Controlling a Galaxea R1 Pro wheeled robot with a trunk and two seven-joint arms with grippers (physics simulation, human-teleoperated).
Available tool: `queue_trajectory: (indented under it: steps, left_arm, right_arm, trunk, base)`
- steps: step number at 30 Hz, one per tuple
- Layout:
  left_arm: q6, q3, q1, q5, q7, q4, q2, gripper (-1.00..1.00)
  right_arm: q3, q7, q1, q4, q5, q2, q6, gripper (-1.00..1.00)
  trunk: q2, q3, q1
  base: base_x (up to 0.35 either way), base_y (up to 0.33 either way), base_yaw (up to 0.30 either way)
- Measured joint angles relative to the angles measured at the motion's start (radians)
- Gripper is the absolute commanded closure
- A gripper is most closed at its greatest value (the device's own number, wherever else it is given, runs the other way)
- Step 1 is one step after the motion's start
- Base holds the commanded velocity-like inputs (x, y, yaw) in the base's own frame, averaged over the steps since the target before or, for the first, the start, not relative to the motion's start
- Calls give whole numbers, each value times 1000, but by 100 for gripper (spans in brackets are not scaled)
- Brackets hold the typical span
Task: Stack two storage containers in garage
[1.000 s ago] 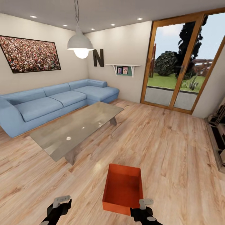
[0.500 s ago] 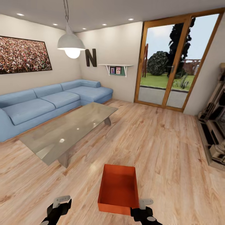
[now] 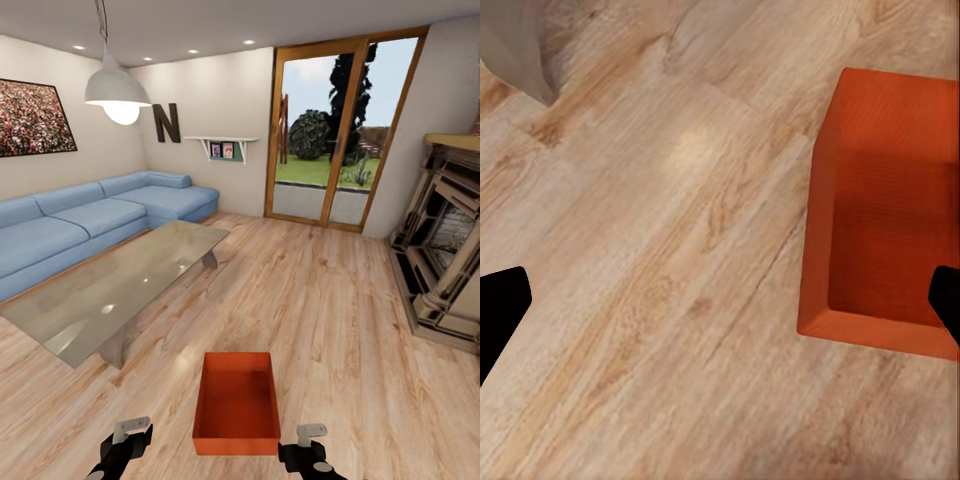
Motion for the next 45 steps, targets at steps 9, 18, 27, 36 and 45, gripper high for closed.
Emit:
queue_trajectory:
  steps: [9, 18, 27, 36, 45]
  left_arm:
    - [0, 0, 0, 0, 0, 0, 0, -100]
    - [0, 0, 0, 0, 0, 0, 0, -100]
    - [0, 0, 0, 0, 0, 0, 0, -100]
    - [0, 0, 0, 0, -1, 0, 0, -100]
    - [0, 0, 0, 0, -1, 0, 0, -100]
  right_arm:
    - [0, 0, 0, 0, 0, 0, 0, -100]
    - [0, 0, 0, 0, 0, 0, 0, -100]
    - [0, 0, 0, 0, 0, 0, 0, -100]
    - [0, 0, 0, 0, 0, 0, 0, -100]
    - [0, 0, 0, 0, 0, 0, 0, -100]
  trunk:
    - [0, 0, 0]
    - [0, 0, 0]
    - [0, 0, 0]
    - [0, 0, -1]
    - [0, 0, -1]
  base:
    - [0, 0, -19]
    - [130, 0, -1]
    - [42, 0, 0]
    - [258, 0, 0]
    - [337, 0, 0]
